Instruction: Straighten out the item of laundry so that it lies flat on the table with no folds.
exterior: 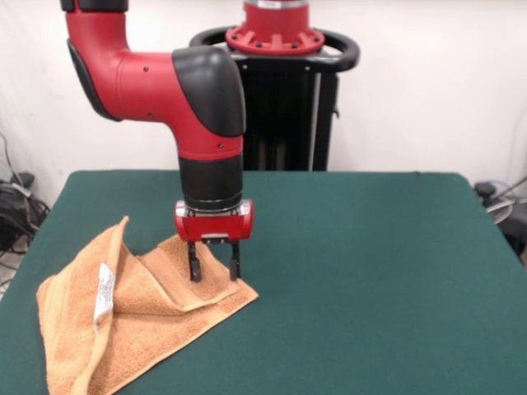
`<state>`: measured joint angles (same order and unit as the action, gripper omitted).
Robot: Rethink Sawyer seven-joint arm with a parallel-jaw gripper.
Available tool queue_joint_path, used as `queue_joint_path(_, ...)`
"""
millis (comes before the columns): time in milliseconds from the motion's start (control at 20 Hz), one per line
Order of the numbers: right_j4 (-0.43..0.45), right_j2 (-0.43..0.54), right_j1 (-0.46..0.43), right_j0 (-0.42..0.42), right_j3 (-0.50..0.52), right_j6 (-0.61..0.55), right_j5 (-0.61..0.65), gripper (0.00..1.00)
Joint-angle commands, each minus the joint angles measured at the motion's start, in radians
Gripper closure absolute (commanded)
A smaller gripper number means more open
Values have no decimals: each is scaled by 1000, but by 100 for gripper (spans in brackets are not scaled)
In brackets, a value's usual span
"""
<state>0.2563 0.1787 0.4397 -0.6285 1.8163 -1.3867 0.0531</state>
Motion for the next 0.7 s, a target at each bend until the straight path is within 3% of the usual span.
queue_joint_path(50,-40,62,-17,-9,-104,-121,98,0)
queue_joint_path(650,-29,86,-31,-35,-102,-116,73,0)
queue_joint_path(700,-26,93,-31,-43,-96,-120,59,100)
